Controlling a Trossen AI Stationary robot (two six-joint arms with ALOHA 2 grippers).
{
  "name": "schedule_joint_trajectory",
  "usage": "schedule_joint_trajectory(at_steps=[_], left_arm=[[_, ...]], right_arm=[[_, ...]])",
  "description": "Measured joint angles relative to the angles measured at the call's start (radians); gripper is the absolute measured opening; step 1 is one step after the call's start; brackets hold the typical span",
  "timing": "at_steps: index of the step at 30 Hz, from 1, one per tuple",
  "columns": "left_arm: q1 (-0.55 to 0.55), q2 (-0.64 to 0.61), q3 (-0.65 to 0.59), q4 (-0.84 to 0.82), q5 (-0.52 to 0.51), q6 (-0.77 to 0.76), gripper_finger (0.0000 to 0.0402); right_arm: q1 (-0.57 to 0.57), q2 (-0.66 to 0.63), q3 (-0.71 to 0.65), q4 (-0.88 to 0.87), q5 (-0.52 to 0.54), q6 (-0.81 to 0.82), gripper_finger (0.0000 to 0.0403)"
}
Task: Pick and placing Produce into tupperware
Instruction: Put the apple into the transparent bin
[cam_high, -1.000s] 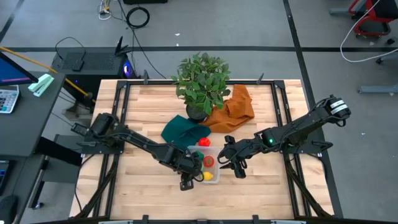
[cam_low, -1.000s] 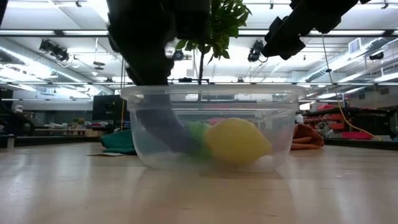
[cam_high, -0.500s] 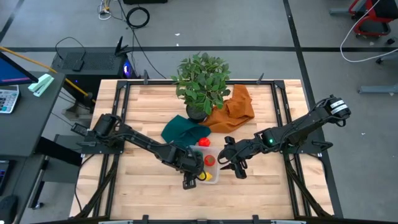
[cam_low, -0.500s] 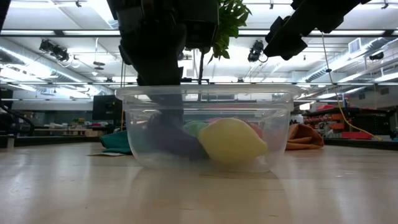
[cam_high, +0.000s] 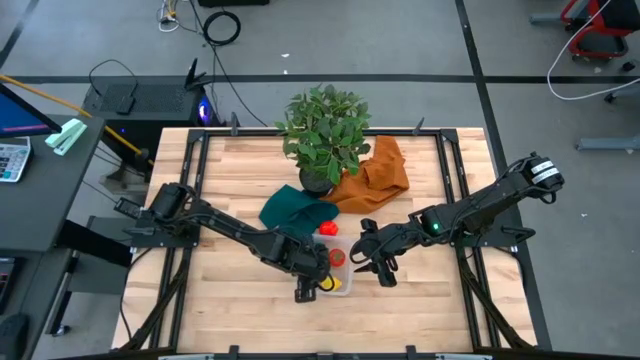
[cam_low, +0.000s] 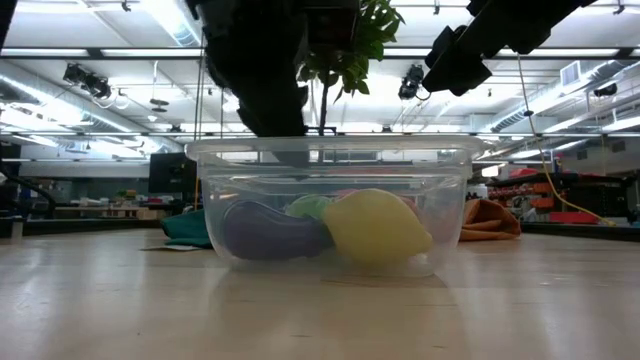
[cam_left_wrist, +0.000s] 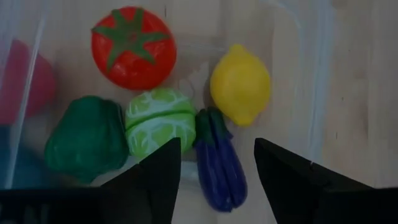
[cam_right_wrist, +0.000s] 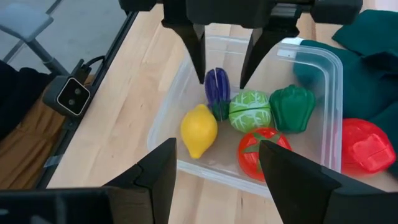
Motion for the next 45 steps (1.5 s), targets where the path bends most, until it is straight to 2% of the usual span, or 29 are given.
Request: schedule_joint_trajectory(at_steps=[3,12,16,22,31,37,45], left_arm=[[0.0,0.0,0.008,-0.051,-0.029,0.009,0.02],[-0.008,-0.153,0.01,-0.167,-0.237,0.02,0.0169],[-0.025,-0.226,0.01,-0.202,-0.367,0.019,0.016],[-0.015,-0.254,0.01,-0.274,-0.486,-0.027,0.0152],[0.079,-0.238,0.009,-0.251,-0.502,-0.035,0.0151],[0.123,-0.219,0.008,-0.255,-0.501,-0.129,0.0143],[0.112,-0.21,-0.129,-0.166,-0.499,-0.167,0.0133]], right_arm=[[0.0,0.0,0.0,0.0,0.0,-0.003,0.019],[0.0,0.0,0.0,-0.017,0.001,-0.004,0.019],[0.0,0.0,0.0,-0.028,0.001,-0.004,0.0189],[0.0,0.0,0.0,-0.066,0.002,-0.002,0.0189],[0.0,0.0,0.0,-0.082,0.054,-0.001,0.0188],[0.0,0.0,0.0,-0.089,0.06,0.0,0.0187],[0.0,0.0,0.0,-0.105,0.129,-0.003,0.0187]])
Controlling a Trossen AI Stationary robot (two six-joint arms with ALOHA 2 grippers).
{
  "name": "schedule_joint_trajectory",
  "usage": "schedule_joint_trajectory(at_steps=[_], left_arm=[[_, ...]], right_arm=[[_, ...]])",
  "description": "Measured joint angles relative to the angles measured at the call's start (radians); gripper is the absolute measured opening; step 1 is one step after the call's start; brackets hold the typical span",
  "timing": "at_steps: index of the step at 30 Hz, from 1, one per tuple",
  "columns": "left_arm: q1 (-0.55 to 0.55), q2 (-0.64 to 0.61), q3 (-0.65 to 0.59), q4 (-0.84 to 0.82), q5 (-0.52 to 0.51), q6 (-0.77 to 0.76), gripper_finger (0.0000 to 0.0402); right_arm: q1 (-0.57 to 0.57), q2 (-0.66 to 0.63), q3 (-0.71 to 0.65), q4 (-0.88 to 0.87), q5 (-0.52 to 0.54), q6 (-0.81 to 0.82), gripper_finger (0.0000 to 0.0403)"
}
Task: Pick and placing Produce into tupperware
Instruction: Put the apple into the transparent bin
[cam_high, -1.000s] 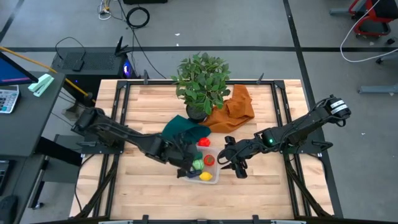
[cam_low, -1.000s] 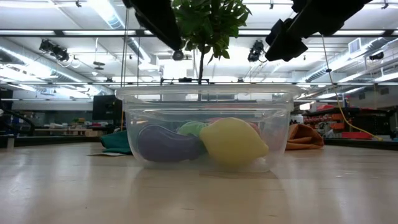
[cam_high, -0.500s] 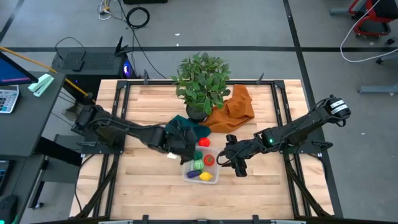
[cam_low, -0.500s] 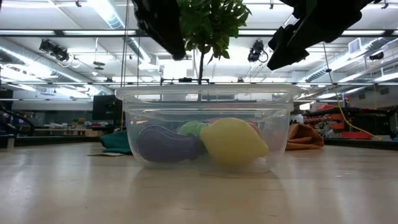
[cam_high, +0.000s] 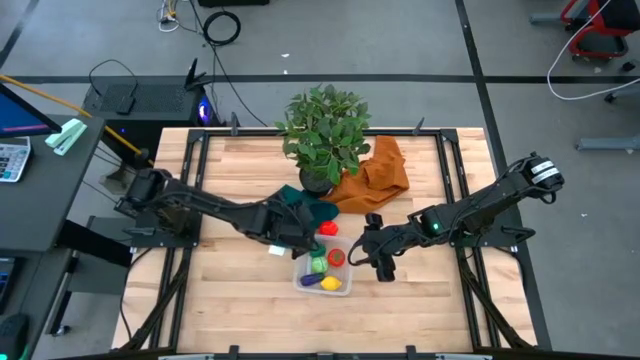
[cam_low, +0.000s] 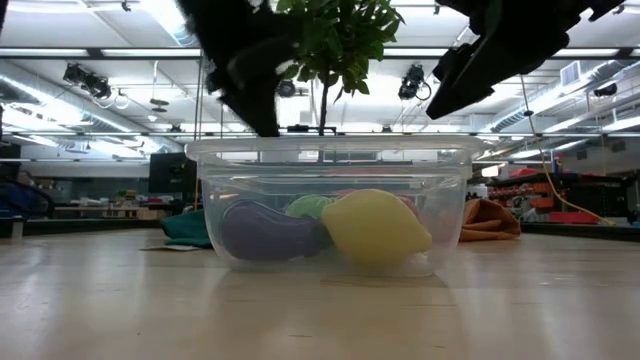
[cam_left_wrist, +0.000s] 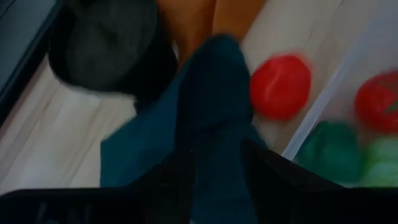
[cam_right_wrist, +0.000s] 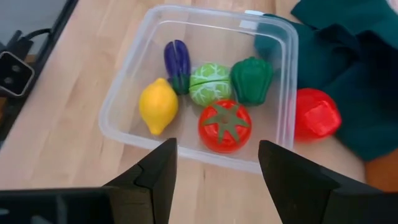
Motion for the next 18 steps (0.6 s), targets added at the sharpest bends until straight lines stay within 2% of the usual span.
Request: schedule_joint_trajectory(at_steps=[5,11,18], left_arm=[[-0.007,-0.018,-0.078,-0.003,0.001,-0.05,0.0126],[-0.006,-0.044,-0.111,-0.021,-0.007,-0.059,0.0119],[-0.063,-0.128,-0.112,-0.176,-0.084,-0.109,0.0107]], right_arm=[[-0.006,0.0,0.0,-0.002,0.048,-0.003,0.0187],[-0.045,0.0,0.0,0.024,0.067,0.005,0.0187],[-0.112,0.04,0.001,0.063,0.065,0.036,0.0187]])
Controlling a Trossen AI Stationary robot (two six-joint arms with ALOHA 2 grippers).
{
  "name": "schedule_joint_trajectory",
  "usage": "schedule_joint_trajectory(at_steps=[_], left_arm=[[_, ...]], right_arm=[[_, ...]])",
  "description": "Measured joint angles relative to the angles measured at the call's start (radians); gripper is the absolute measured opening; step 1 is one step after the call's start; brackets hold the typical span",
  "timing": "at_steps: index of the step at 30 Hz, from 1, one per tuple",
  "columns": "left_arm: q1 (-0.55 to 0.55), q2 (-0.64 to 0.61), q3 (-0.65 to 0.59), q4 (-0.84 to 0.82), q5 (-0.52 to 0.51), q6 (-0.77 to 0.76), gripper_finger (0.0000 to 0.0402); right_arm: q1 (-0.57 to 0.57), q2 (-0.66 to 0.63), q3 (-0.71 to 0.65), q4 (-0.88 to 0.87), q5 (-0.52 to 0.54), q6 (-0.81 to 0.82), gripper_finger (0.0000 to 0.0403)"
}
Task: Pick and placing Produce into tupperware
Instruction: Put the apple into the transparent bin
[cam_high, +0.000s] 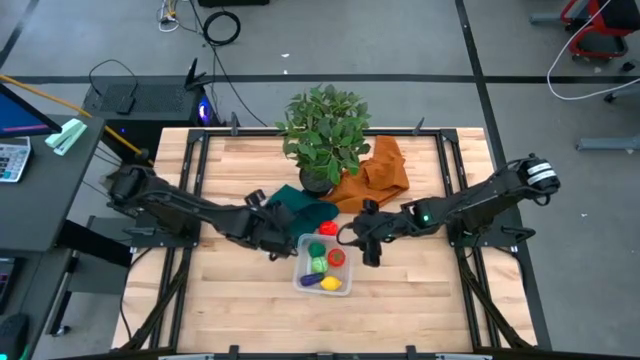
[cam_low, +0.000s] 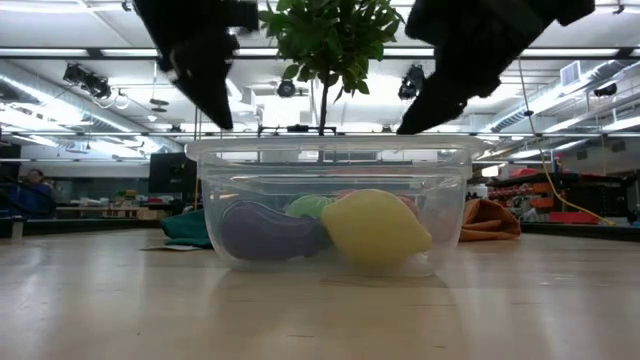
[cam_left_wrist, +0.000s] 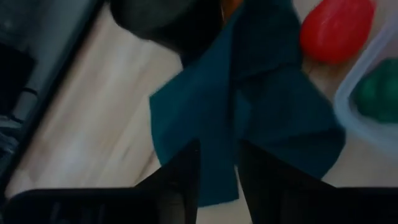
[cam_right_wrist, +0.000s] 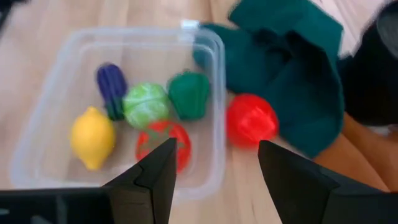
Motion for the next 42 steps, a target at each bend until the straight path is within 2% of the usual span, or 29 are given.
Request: schedule_joint_trajectory(at_steps=[6,12,15,20,22,25,33,38,42], left_arm=[[-0.071,-0.084,-0.017,-0.02,-0.102,-0.055,0.0096],[-0.096,-0.218,-0.194,0.03,-0.137,-0.131,0.0081],[-0.085,-0.306,-0.297,0.17,-0.149,-0.123,0.0074],[-0.05,-0.403,-0.421,0.482,-0.141,0.057,0.0066],[-0.031,-0.408,-0.443,0.58,-0.14,0.113,0.0067],[-0.006,-0.406,-0.453,0.63,-0.14,0.162,0.007],[0.048,-0.402,-0.452,0.639,-0.137,0.166,0.0079],[0.066,-0.402,-0.452,0.632,-0.047,0.178,0.0079],[0.066,-0.402,-0.452,0.646,-0.04,0.225,0.008]], right_arm=[[-0.047,0.058,0.0,0.099,-0.001,0.031,0.0187],[-0.097,0.064,0.0,0.106,0.01,0.104,0.0187],[-0.117,0.063,0.006,0.093,0.002,0.133,0.0187],[-0.136,0.074,0.034,0.071,-0.02,0.185,0.0187],[-0.142,0.083,0.065,0.017,-0.02,0.202,0.0187],[-0.142,0.114,0.133,-0.083,-0.007,0.228,0.0187],[-0.141,0.267,0.366,-0.349,0.114,0.31,0.0187],[-0.147,0.337,0.419,-0.372,0.139,0.386,0.0187],[-0.159,0.364,0.42,-0.374,0.141,0.425,0.0187]])
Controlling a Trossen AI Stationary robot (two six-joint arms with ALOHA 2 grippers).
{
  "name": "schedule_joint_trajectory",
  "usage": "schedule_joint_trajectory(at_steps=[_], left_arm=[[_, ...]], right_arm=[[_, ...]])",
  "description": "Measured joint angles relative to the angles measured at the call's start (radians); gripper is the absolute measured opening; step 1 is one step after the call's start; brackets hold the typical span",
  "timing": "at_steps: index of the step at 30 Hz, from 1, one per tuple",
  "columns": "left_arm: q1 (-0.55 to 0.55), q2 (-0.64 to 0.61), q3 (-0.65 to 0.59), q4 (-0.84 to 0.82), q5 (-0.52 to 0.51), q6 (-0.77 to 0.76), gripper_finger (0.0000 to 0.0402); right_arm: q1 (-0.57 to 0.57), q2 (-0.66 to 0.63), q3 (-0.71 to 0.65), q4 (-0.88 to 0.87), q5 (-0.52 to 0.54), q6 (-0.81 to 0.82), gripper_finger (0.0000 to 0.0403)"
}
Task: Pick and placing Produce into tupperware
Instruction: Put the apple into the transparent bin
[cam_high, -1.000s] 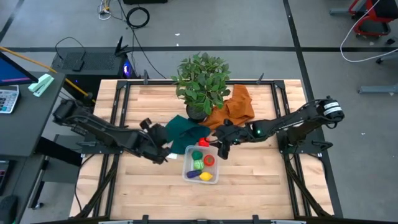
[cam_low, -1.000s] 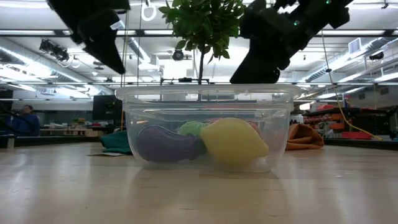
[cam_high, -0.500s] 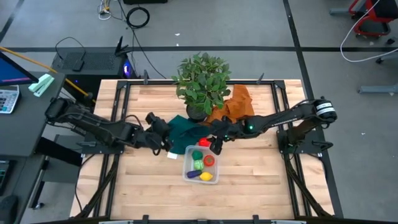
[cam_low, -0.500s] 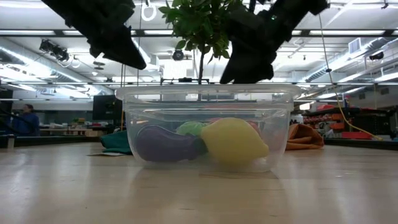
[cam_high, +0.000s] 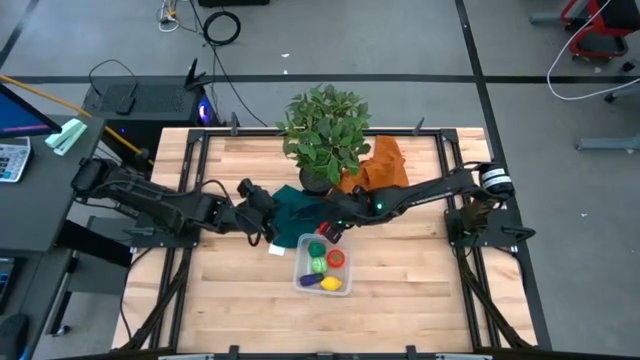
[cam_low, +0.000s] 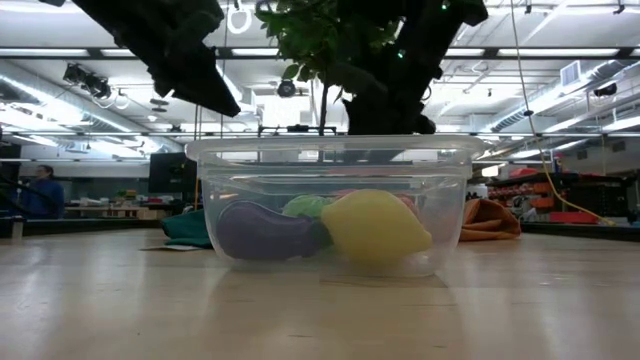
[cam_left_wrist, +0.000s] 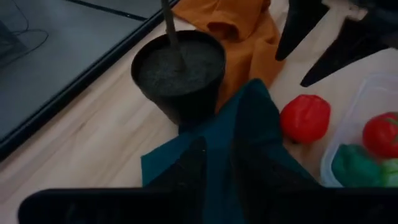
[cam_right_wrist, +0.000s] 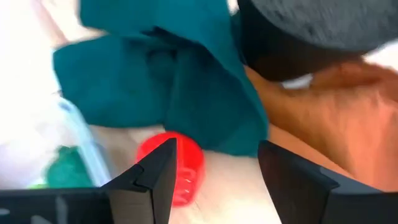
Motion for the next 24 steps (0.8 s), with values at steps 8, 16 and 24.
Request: schedule_joint_trajectory(at_steps=[8,16,24], left_arm=[[-0.001,0.0,0.0,0.038,0.11,0.073,0.0092],[-0.003,0.0,0.0,0.041,0.111,0.077,0.0094],[-0.003,0.0,0.0,0.042,0.111,0.089,0.0098]], right_arm=[[-0.015,0.004,-0.001,0.016,-0.039,0.037,0.0187],[-0.012,0.001,-0.001,0.01,-0.168,0.057,0.0203],[-0.024,0.001,-0.001,-0.007,-0.209,0.117,0.0247]])
